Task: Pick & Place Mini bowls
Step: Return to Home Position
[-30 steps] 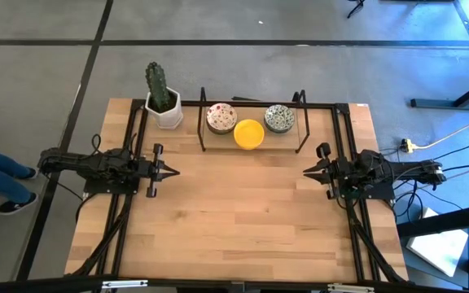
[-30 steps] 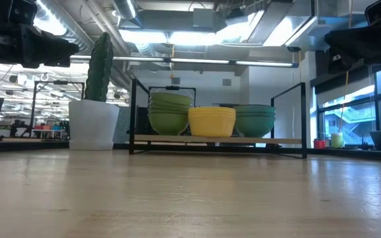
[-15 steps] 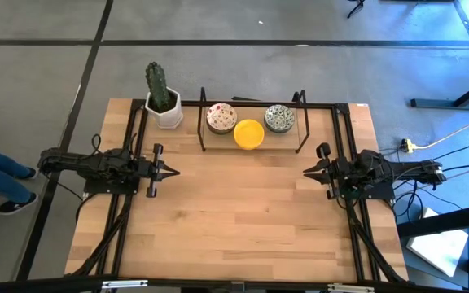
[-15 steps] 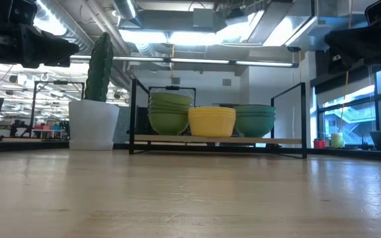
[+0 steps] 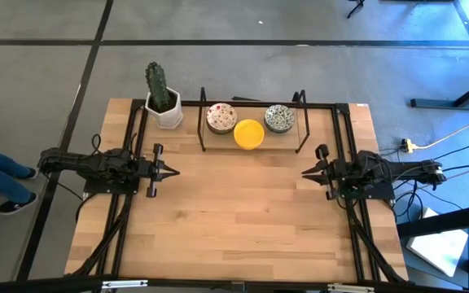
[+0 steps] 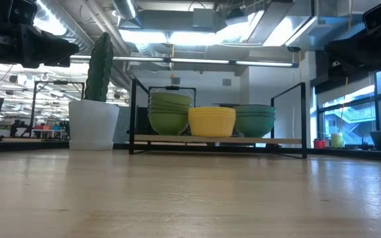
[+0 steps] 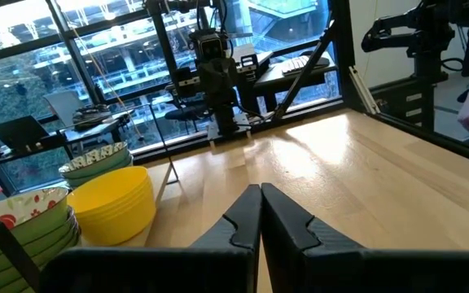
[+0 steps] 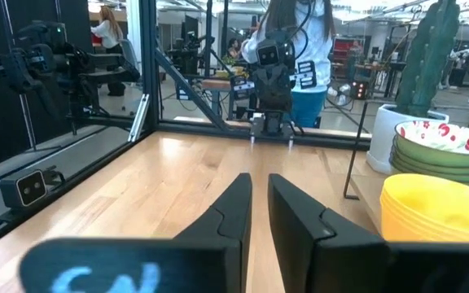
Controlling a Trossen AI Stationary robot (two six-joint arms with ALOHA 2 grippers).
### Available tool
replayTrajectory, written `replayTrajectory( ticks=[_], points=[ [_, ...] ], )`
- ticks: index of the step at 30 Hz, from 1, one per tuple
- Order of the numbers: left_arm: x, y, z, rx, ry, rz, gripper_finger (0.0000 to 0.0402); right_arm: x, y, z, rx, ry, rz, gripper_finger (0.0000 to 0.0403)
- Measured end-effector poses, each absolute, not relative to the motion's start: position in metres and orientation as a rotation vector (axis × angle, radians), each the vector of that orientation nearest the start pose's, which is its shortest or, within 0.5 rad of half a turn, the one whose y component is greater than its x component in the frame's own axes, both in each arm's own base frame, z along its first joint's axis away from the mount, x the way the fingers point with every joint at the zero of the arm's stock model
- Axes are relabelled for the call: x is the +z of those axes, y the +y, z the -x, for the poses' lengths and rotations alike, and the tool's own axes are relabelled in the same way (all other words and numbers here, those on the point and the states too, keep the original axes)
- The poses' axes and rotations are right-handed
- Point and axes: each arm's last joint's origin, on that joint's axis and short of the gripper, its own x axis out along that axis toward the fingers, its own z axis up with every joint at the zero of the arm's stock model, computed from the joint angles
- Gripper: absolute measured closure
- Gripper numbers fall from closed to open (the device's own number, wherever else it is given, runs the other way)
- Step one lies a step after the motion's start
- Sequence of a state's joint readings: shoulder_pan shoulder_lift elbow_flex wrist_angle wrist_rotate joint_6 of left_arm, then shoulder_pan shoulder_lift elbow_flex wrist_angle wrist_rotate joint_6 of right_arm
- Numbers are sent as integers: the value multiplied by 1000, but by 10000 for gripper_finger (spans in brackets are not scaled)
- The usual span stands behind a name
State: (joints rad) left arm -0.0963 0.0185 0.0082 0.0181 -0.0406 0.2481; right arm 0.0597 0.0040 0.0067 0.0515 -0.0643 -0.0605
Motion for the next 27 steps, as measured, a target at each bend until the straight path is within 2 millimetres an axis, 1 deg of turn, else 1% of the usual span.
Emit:
replayTrajectory(
  ticks=[4,27],
  points=[
    [167,-8,-98,-54,-15,-248,394,168,8,-97,123,-34,60,356],
    [167,-8,-98,-54,-15,-248,394,168,8,-97,123,-34,60,356]
  ],
)
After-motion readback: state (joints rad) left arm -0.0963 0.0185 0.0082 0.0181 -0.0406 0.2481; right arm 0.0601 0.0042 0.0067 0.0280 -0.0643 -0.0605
